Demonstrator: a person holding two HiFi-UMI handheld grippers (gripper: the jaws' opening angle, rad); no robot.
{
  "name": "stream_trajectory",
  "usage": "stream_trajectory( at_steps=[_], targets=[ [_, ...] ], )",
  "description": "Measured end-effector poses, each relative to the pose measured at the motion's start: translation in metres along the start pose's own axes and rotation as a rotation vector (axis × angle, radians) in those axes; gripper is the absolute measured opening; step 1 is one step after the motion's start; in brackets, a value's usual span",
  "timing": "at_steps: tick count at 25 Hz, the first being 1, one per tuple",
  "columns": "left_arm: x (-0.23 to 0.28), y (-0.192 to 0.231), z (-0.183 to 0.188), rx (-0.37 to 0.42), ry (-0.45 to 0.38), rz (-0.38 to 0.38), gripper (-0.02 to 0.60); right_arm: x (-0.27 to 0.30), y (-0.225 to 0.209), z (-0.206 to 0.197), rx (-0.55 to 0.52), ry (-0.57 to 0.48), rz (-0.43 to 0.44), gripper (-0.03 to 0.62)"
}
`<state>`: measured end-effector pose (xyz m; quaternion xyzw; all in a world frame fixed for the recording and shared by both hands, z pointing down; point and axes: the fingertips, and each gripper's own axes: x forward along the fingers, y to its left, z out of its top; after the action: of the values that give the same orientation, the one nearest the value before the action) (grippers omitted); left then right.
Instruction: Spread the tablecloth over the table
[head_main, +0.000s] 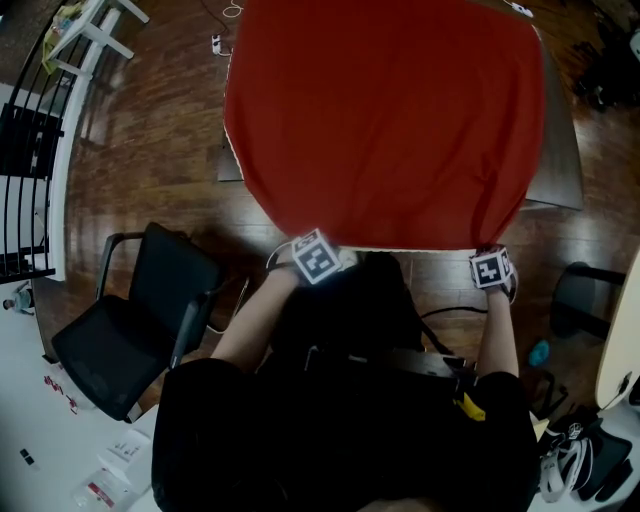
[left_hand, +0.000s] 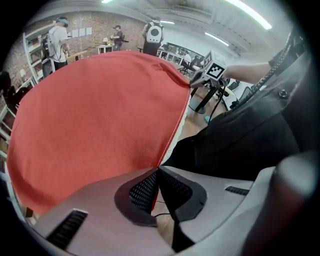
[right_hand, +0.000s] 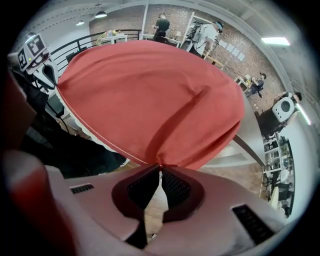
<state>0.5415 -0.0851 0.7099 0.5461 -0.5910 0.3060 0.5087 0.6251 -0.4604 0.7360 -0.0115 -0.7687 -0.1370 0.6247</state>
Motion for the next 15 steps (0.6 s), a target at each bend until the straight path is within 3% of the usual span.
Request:
stream_trajectory(
  at_steps=[5, 11, 15],
  targets=[
    [0.003, 0.005, -0.015, 0.024, 0.029, 0.051, 0.002, -0.002, 0.019, -0.002, 0.01, -0.012, 0.028, 0.02],
    [0.003, 0.014, -0.031, -0.048, 0.02, 0.042, 0.002, -0.004, 0.031, -0.002, -0.014, -0.026, -0.004, 0.038],
    [0.005, 0.023, -0.026, -0.021, 0.009, 0.108, 0.003, -0.006, 0.027, -0.01, 0.006, -0.038, -0.011, 0.069]
  ],
)
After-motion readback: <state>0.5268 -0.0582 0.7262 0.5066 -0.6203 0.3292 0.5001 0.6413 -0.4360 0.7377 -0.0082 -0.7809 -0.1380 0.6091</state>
